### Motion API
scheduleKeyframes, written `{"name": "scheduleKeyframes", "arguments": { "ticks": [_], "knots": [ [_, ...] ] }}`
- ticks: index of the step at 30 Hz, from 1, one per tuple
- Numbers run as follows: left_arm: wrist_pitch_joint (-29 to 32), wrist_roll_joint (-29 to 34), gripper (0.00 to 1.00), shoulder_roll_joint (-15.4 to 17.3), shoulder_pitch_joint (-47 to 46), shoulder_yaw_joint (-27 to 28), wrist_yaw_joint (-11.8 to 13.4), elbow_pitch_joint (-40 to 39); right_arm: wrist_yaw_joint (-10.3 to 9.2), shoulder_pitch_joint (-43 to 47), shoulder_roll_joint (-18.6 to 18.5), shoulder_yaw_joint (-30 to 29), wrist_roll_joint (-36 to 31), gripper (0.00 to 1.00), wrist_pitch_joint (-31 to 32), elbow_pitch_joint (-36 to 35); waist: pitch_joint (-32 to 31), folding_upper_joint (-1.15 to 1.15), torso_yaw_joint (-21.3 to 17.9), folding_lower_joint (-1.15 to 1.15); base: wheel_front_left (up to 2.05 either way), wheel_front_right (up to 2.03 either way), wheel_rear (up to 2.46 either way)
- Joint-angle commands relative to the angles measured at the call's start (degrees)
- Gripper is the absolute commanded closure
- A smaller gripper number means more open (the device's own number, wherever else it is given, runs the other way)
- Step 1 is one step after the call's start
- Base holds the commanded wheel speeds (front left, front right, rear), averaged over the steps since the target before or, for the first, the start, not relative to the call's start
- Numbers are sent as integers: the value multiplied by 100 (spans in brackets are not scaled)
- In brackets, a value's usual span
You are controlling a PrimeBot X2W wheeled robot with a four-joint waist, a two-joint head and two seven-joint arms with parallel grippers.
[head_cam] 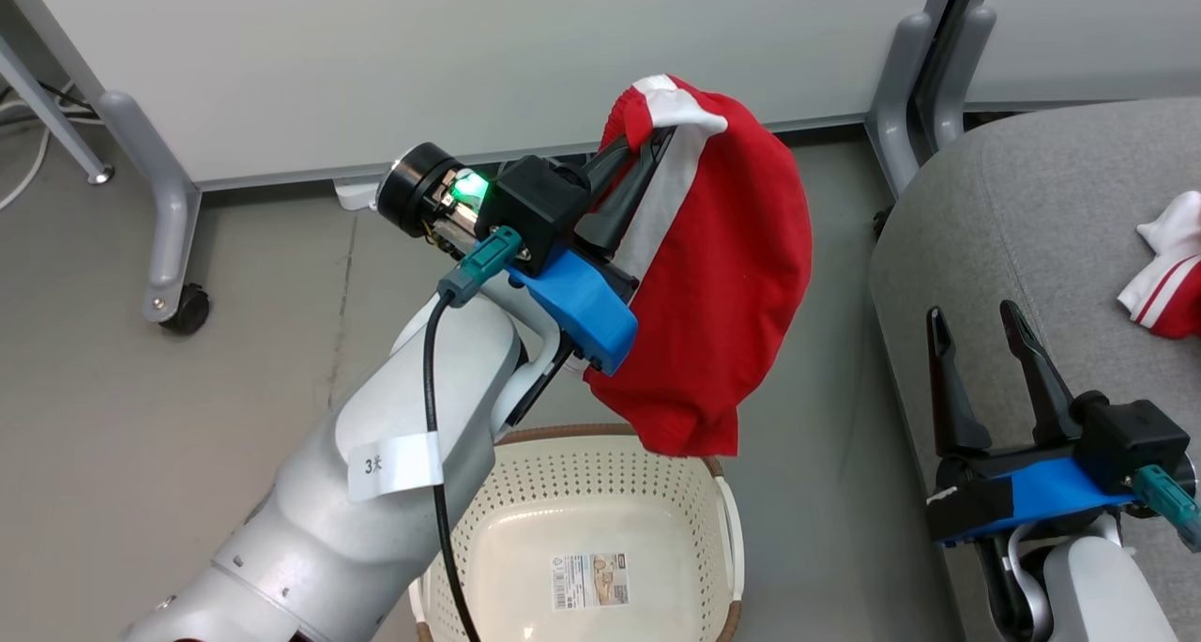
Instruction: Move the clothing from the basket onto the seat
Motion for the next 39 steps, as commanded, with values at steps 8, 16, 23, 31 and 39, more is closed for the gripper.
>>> {"name": "scheduleKeyframes", "arguments": {
  "ticks": [8, 16, 23, 31, 39],
  "knots": [
    [-29, 43, 100, 0, -28, -11, -20, -48, 1, 212, 43, -52, 33, 0, -22, 37, -223, 0, 17, 1, 0, 0, 0],
    [-29, 57, 100, 7, 71, -23, -29, -55, 1, 180, -4, -15, -12, 0, -21, -32, -305, 0, 47, 1, 0, 0, 0],
    [-29, 72, 100, -4, 103, -14, -34, -36, 1, -133, -256, 320, -48, 0, -21, -88, -321, 0, 50, 1, 0, 0, 0],
    [-29, 82, 100, -32, 140, -2, -40, -33, 1, -626, -618, 1030, -41, 0, -22, -151, -305, 0, 85, 1, 0, 0, 0],
    [-29, 115, 100, -96, 115, -21, -39, -84, 1, -1178, -876, 1731, -48, 0, -21, -77, -218, 0, 171, 1, 0, 0, 0]
  ]
}}
